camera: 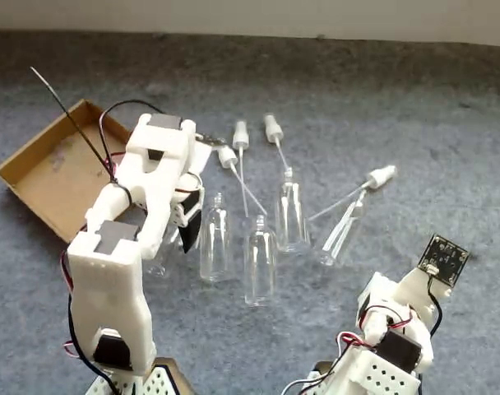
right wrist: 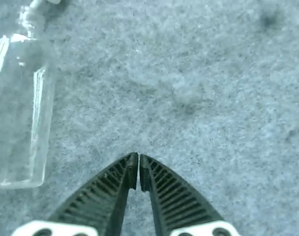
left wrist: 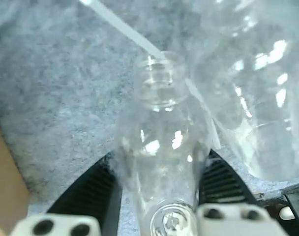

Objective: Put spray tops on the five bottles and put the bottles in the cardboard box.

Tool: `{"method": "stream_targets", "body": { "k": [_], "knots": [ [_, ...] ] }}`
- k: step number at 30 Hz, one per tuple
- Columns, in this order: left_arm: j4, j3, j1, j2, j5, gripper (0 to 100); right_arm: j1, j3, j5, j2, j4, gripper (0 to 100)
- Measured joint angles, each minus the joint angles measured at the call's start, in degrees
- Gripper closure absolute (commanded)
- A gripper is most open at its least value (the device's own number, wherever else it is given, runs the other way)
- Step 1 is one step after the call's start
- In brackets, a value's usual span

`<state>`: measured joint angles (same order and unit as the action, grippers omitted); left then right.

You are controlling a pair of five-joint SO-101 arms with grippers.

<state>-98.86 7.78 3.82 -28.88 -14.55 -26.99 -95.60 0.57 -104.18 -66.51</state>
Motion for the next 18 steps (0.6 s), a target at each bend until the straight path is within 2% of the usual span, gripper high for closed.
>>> {"method": "stream_targets", "body": {
  "k": [7, 12, 18],
  "knots": [
    [0.4, 0.0, -1.6, 1.0, 0.0, 97, 0.0, 0.0, 0.0, 0.0, 0.0, 98.9],
    [4.9, -2.3, -5.1, 1.0, 0.0, 97, 0.0, 0.0, 0.0, 0.0, 0.0, 98.9],
    [8.1, -5.7, -5.2, 1.0, 0.0, 97, 0.0, 0.0, 0.0, 0.0, 0.0, 98.9]
  ]
}}
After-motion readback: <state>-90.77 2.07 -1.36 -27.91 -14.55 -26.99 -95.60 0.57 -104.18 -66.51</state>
